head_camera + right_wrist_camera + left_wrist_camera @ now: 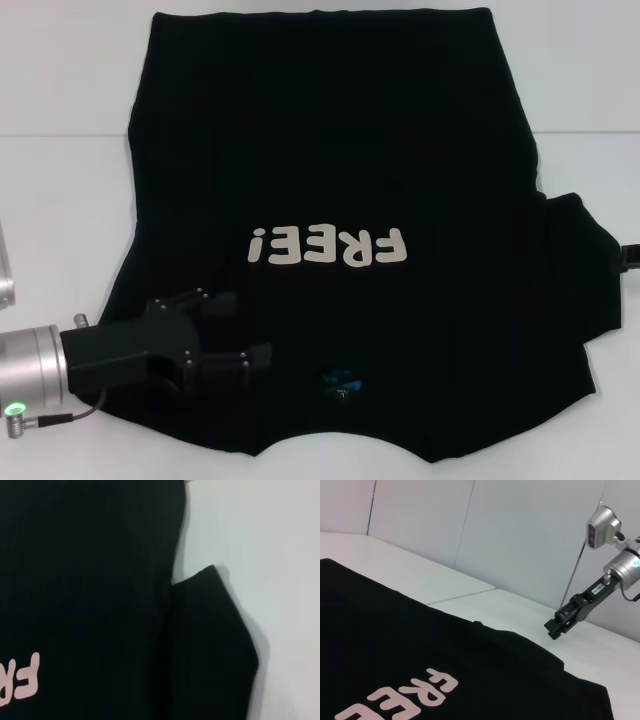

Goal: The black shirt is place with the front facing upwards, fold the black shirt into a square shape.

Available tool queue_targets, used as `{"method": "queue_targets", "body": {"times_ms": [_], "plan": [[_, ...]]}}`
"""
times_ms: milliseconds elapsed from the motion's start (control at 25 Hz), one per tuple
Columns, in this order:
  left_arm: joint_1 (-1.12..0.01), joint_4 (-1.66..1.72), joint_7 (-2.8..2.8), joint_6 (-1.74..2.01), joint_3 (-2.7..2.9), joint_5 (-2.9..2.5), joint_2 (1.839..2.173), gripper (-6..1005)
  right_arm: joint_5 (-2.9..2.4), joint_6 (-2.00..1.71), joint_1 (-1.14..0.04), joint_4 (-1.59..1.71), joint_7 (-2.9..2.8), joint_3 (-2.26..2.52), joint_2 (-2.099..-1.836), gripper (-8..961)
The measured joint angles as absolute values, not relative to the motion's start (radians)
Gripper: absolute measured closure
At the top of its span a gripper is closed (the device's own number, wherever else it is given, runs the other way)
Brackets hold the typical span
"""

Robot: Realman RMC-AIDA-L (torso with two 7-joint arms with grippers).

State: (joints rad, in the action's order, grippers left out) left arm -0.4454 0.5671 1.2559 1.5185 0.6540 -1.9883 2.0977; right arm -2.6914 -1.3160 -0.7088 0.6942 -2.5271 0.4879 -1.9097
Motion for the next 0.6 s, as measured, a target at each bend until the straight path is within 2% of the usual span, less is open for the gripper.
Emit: {"method": "queue_targets", "body": {"times_ms": [600], "plan": [[-0.445, 0.567, 1.259, 1.520, 0.647, -1.989, 2.094, 49, -2.692, -1.226, -0.749, 0.584, -2.530, 0.529, -1.919, 52]]}}
